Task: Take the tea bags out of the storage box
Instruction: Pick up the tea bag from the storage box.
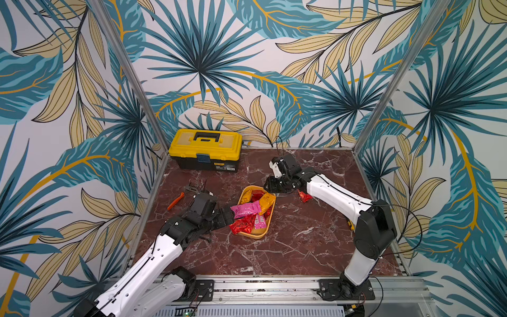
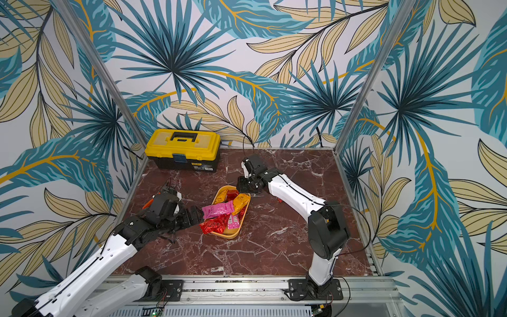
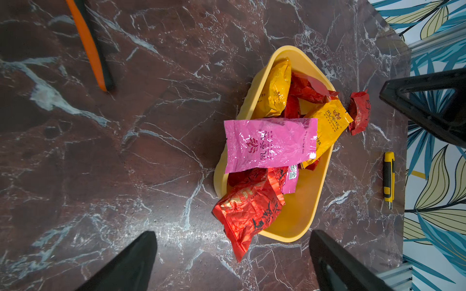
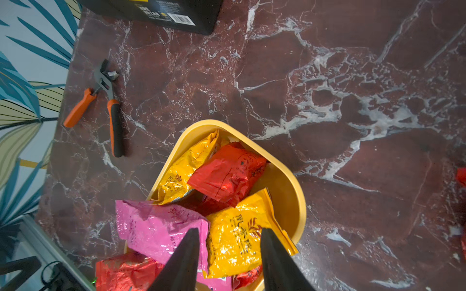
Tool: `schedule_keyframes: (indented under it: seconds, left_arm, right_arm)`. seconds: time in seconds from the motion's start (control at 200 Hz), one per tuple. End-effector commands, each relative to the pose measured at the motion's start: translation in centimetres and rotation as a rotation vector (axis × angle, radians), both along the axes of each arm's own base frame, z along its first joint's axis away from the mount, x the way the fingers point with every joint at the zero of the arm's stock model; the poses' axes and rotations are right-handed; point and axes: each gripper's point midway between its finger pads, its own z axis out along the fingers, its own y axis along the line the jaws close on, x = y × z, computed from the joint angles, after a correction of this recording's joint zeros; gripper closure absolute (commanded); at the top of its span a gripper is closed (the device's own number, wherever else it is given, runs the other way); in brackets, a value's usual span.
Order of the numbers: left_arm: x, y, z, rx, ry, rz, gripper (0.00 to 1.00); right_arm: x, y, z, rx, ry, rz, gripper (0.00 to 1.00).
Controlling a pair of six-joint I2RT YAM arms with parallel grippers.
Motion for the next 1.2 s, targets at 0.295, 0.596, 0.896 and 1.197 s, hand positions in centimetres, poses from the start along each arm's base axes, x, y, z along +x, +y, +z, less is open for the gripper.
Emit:
schedule_keyframes:
  seconds: [0.295,0.596,0.896,1.197]
  left_arm:
    - [-1.1,1.0,-1.6,0.001,0.031,0.036,0.0]
    - [-1.2,1.0,-1.8,-0.001,0.034,0.033,0.0]
    - [-1.5,1.1,-2.0,-0.002,0.035,0.032,0.0]
    - [-1.7,1.3,-2.1,0.005,0.036,0.034,0.0]
  right_arm:
    - [0.9,0.2,-3.0,-0.15,0.043,-0.027,0.52]
    - [1.3,1.0,-3.4,-0.144,0.052,-0.055,0.56]
    - [1.3,1.8,-3.9,-0.124,0.072,-0.068,0.6]
    - [1.4,2.4,-4.6,-0.115,0.086,-0.079,0.63]
